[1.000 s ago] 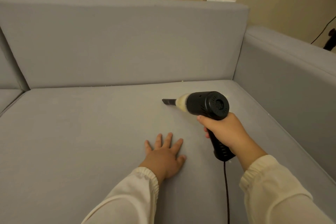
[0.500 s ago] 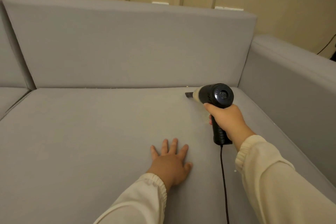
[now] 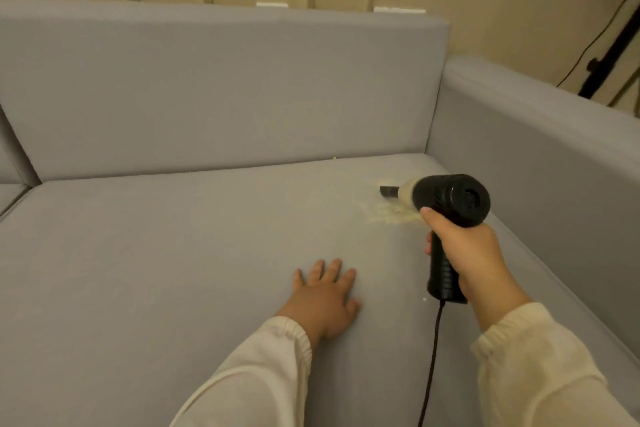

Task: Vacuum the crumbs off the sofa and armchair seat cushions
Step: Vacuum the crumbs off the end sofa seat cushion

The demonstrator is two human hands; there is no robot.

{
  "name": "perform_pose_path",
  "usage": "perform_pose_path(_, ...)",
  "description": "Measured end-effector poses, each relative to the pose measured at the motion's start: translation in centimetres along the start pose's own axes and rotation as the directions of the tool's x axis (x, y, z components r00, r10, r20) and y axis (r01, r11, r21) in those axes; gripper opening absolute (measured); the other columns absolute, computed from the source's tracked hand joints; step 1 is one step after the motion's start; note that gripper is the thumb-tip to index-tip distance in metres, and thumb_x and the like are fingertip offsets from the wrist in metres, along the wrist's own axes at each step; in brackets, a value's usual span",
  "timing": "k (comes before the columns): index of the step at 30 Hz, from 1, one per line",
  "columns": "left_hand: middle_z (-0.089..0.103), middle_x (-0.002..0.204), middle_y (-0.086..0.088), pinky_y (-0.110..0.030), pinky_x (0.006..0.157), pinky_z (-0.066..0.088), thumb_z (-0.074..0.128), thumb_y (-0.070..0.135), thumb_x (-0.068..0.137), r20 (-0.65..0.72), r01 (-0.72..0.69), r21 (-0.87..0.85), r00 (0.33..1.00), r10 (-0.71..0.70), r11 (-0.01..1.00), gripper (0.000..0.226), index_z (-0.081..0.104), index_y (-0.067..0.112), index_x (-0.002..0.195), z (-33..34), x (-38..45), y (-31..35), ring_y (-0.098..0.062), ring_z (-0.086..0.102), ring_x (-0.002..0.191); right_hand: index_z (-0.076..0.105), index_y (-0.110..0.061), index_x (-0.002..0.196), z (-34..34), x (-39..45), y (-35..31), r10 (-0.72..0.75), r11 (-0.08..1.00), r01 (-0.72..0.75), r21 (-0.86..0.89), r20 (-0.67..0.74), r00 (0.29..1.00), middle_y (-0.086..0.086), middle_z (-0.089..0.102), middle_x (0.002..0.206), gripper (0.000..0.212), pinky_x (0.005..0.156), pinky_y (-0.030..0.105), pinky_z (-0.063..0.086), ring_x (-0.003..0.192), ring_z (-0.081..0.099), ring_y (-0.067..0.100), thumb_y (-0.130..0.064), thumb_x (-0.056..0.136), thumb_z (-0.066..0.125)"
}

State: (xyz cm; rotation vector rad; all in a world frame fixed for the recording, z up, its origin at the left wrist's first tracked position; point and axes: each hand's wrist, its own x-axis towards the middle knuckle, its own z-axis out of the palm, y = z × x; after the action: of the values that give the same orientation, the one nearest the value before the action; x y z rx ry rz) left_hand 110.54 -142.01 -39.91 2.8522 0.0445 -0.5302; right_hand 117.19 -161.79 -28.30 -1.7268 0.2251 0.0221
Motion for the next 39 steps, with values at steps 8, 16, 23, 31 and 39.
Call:
perform_pose_path(8, -0.01, 0.174, 0.008, -0.061, 0.125, -0.006, 0.027, 0.06, 0.106, -0.013, -0.024, 0.019, 1.0, 0.025, 1.0, 0.067, 0.0, 0.042, 0.165, 0.6, 0.1, -0.2, -0.023, -0.01, 0.16, 0.071, -0.017, 0.092, -2.7, 1.3, 0.5, -0.088, 0.993, 0.087, -0.08, -0.009, 0.996, 0.017, 0.076, 0.087, 0.017, 0.08, 0.044, 0.061, 0.072, 0.072, 0.026, -0.028, 0.088, 0.083)
perform_pose_path(16, -0.011, 0.174, 0.009, -0.062, 0.124, -0.006, 0.027, 0.06, 0.107, -0.017, -0.018, 0.02, 1.0, 0.019, 1.0, 0.067, -0.001, 0.042, 0.165, 0.5, 0.1, 0.0, -0.022, -0.012, 0.16, 0.074, -0.013, 0.092, -1.5, 3.5, 1.6, -0.076, 0.984, 0.079, -0.157, 0.027, 0.997, 0.013, 0.075, 0.08, 0.021, 0.072, 0.038, 0.061, 0.071, 0.072, 0.027, -0.03, 0.085, 0.083)
perform_pose_path(23, -0.012, 0.173, 0.009, -0.062, 0.124, -0.006, 0.027, 0.059, 0.106, -0.015, -0.014, 0.03, 1.0, 0.015, 0.999, 0.068, -0.002, 0.042, 0.165, 0.7, 0.2, 0.1, -0.022, -0.013, 0.16, 0.072, -0.015, 0.092, -1.5, 4.3, 1.5, -0.077, 0.986, 0.084, -0.143, 0.055, 0.996, 0.01, 0.073, 0.079, 0.017, 0.071, 0.038, 0.061, 0.069, 0.07, 0.025, -0.028, 0.087, 0.083)
perform_pose_path(31, -0.013, 0.173, 0.009, -0.063, 0.124, -0.006, 0.026, 0.06, 0.106, -0.021, -0.014, 0.031, 1.0, 0.014, 0.999, 0.067, -0.003, 0.042, 0.165, 0.8, 0.4, 0.0, -0.022, -0.013, 0.16, 0.072, -0.014, 0.095, -1.1, 6.2, 1.1, -0.089, 0.987, 0.092, -0.135, 0.028, 0.996, 0.01, 0.072, 0.08, 0.017, 0.074, 0.04, 0.061, 0.069, 0.069, 0.024, -0.027, 0.087, 0.081)
perform_pose_path(39, -0.012, 0.174, 0.01, -0.063, 0.124, -0.006, 0.024, 0.061, 0.106, -0.014, -0.005, 0.022, 1.0, 0.006, 1.0, 0.067, -0.002, 0.043, 0.164, 0.7, 0.7, 0.2, -0.022, -0.012, 0.16, 0.073, -0.014, 0.091, 0.3, 5.6, 1.3, -0.089, 0.983, 0.102, -0.153, 0.089, 0.992, 0.01, 0.073, 0.078, 0.016, 0.073, 0.038, 0.061, 0.069, 0.071, 0.023, -0.028, 0.087, 0.081)
